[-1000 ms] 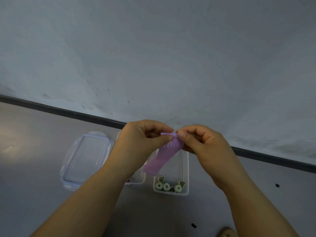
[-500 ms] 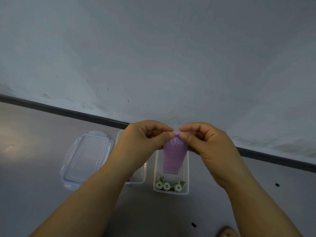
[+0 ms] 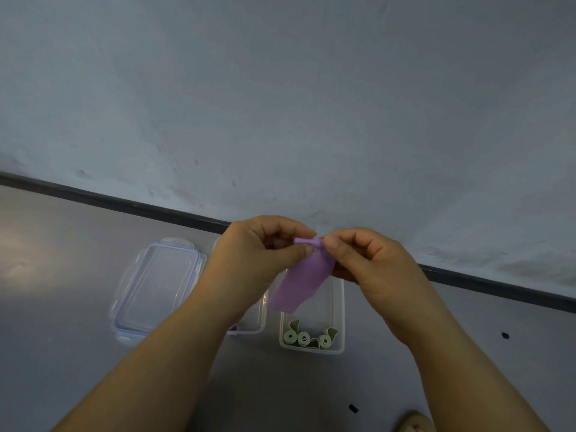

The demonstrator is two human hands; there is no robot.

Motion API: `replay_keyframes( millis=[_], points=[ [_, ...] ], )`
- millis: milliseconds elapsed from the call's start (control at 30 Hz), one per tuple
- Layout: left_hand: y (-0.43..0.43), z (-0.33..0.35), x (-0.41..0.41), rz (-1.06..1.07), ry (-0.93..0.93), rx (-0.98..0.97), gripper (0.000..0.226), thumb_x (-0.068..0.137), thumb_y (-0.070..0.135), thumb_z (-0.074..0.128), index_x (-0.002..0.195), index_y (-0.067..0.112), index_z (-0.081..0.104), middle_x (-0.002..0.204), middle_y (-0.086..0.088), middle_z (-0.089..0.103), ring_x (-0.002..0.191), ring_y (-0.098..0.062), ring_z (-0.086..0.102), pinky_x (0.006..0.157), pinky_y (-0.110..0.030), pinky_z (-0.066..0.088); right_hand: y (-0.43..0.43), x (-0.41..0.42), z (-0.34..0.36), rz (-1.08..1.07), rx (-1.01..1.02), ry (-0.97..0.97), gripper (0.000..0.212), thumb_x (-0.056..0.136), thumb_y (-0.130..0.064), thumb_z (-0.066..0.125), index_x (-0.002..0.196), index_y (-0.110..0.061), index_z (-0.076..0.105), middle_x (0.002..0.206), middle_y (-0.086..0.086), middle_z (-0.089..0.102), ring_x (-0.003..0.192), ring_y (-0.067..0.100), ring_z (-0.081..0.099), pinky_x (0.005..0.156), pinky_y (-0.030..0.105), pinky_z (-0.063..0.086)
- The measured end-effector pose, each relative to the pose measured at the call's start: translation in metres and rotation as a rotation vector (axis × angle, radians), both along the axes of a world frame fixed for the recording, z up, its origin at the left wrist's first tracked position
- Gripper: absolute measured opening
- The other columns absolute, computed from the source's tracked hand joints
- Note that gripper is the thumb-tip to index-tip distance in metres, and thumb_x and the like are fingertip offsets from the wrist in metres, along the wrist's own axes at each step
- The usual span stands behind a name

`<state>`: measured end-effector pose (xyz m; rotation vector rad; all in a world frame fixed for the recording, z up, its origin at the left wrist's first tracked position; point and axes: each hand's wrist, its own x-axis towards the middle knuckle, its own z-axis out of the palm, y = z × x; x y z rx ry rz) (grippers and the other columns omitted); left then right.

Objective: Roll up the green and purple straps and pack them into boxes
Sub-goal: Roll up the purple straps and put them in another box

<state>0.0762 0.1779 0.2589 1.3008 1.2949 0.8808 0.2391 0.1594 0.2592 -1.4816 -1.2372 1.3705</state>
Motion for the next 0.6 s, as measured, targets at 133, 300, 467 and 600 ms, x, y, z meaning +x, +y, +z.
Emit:
replay_keyframes(
  millis=[133, 300, 467, 600],
  points=[
    [0.0, 0.0014, 0.001, 0.001, -0.012, 0.002, 0.019, 0.074, 0.007, 0.072, 0.077, 0.026, 0.071, 0.078, 0.008, 0.074, 0.073, -0.004, 0.068, 0.068, -0.013, 0.053, 0.0014, 0.0002, 0.0001, -0.002, -0.016, 0.019, 0.015, 0.076, -0.029, 0.063, 0.086, -0.021, 0.069, 0.081, -0.006, 0.072, 0.078, 0.008, 0.068, 0.071, 0.019, 0.056],
    [-0.001, 0.0008, 0.0009, 0.0, -0.11, -0.097, 0.02, 0.072, 0.012, 0.074, 0.089, 0.023, 0.07, 0.085, -0.003, 0.074, 0.083, -0.017, 0.07, 0.077, -0.028, 0.057, 0.0015, 0.0017, 0.0006, -0.011, -0.014, 0.049, 0.018, 0.068, -0.032, 0.064, 0.084, -0.026, 0.068, 0.079, -0.008, 0.072, 0.077, 0.005, 0.068, 0.066, 0.017, 0.054],
    [-0.0005, 0.0007, 0.0012, -0.006, -0.134, -0.13, 0.012, 0.075, 0.018, 0.07, 0.086, 0.013, 0.073, 0.081, -0.006, 0.074, 0.079, -0.019, 0.071, 0.073, -0.028, 0.059, 0.0014, 0.0029, -0.0009, -0.012, -0.011, 0.044, 0.024, 0.062, -0.036, 0.065, 0.085, -0.027, 0.069, 0.083, -0.006, 0.072, 0.082, 0.009, 0.069, 0.074, 0.025, 0.056],
    [0.0017, -0.003, 0.0005, -0.003, -0.052, -0.094, 0.014, 0.076, 0.019, 0.07, 0.089, 0.017, 0.073, 0.082, -0.002, 0.074, 0.079, -0.015, 0.07, 0.074, -0.029, 0.058, 0.0014, 0.0029, -0.001, -0.016, -0.005, 0.064, 0.017, 0.066, -0.029, 0.067, 0.082, -0.027, 0.068, 0.083, -0.003, 0.072, 0.08, 0.01, 0.068, 0.072, 0.023, 0.056]
  ],
)
